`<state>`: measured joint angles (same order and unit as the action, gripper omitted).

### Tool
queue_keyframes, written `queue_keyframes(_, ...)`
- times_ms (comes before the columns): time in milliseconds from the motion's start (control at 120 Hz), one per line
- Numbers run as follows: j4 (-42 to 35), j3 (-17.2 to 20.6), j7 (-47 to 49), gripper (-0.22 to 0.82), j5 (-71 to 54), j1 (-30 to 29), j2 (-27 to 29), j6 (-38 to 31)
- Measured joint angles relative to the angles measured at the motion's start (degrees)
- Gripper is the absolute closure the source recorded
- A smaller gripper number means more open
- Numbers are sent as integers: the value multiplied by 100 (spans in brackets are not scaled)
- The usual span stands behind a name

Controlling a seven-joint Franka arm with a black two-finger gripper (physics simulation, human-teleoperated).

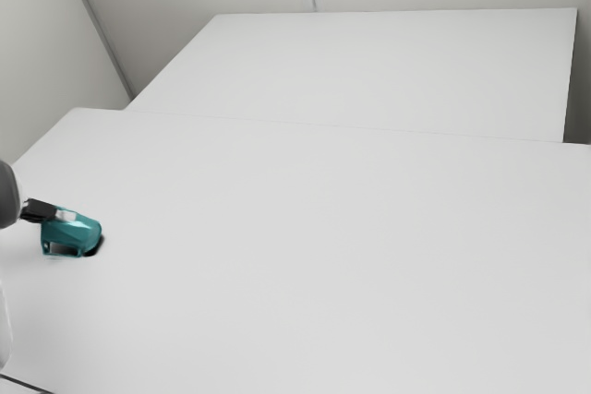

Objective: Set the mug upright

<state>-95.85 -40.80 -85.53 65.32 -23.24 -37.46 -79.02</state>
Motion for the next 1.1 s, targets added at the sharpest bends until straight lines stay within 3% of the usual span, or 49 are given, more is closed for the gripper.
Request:
queue_keyframes(325, 335, 287, 44, 76, 270, 575, 593, -46)
queue_keyframes(467, 232, 1066, 219, 76, -561, 1037, 1487, -691)
queue_keyframes(658, -317, 2238, 814, 76, -2910, 1445, 2706, -1928)
queue_keyframes(858, -1078, 3152, 1877, 76, -5191, 1578, 3531, -2610)
queue_keyframes(1100, -1865, 3981, 3184, 76, -6305, 1707, 3895, -3322)
